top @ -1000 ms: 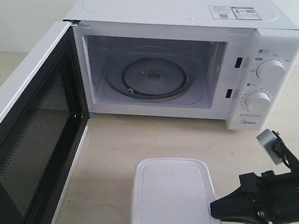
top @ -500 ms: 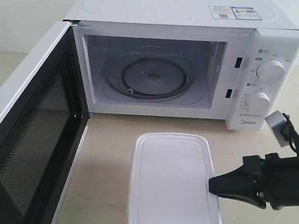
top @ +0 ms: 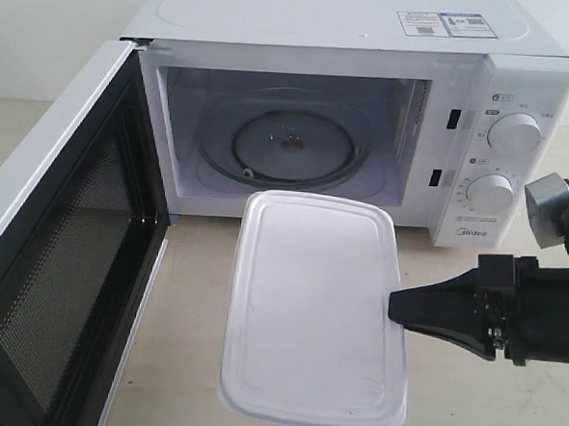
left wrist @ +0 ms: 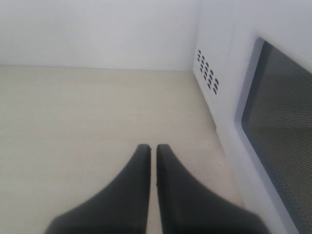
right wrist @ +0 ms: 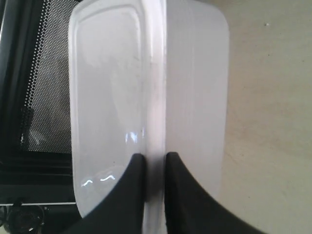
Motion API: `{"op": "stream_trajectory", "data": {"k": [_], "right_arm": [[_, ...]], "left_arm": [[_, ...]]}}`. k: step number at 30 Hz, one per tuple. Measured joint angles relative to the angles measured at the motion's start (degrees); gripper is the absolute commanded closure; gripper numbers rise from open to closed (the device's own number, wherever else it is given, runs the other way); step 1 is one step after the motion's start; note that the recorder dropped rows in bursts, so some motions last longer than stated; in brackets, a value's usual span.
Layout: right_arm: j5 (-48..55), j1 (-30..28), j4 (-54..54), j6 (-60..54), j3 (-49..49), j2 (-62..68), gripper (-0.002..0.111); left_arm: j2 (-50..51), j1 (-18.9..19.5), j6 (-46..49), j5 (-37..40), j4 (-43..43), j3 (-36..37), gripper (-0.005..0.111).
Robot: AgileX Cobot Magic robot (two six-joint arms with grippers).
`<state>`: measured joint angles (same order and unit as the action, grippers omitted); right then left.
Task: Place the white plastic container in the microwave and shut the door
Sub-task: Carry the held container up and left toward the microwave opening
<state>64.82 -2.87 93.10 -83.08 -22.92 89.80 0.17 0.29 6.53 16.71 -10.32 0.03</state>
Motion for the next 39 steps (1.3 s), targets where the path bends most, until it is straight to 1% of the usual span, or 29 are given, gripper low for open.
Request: {"op": "stream_trajectory", "data": {"k": [5, 9, 15, 21, 27, 30, 31, 32, 34, 36, 39], "right_arm": [[-1.64, 2.38, 1.97, -0.01, 0.10, -1.85, 0.108], [-6.02, 4.95, 3.91, 3.07, 0.10, -4.45, 0.108], [-8.80, 8.70, 5.93, 8.51, 0.10, -8.03, 0.108], [-19.59, 12.04, 5.93, 17.55, 0.10, -13.37, 0.108], [-28.01, 15.13, 6.15, 23.90, 0.10, -20.34, 0.108], [-34.52, 17.93, 6.15, 28.15, 0.10, -23.75, 0.108], [-38.57, 20.50, 6.15, 30.31, 0.10, -25.95, 0.108], [-40.02, 21.86, 6.15, 31.24, 0.10, -26.89, 0.108], [-41.34, 24.35, 6.26, 32.79, 0.20, -28.18, 0.108], [-40.34, 26.59, 6.26, 33.17, 0.20, -28.83, 0.108], [-39.08, 27.18, 6.26, 33.07, 0.20, -29.08, 0.108]], "left_arm": [[0.00, 0.00, 0.00, 0.00, 0.00, 0.00, 0.102], [0.00, 0.00, 0.00, 0.00, 0.00, 0.00, 0.102], [0.00, 0.00, 0.00, 0.00, 0.00, 0.00, 0.102], [0.00, 0.00, 0.00, 0.00, 0.00, 0.00, 0.102], [0.00, 0.00, 0.00, 0.00, 0.00, 0.00, 0.102], [0.00, 0.00, 0.00, 0.00, 0.00, 0.00, 0.102], [0.00, 0.00, 0.00, 0.00, 0.00, 0.00, 0.102], [0.00, 0.00, 0.00, 0.00, 0.00, 0.00, 0.102], [0.00, 0.00, 0.00, 0.00, 0.00, 0.00, 0.102], [0.00, 0.00, 0.00, 0.00, 0.00, 0.00, 0.102], [0.00, 0.00, 0.00, 0.00, 0.00, 0.00, 0.102]]}}
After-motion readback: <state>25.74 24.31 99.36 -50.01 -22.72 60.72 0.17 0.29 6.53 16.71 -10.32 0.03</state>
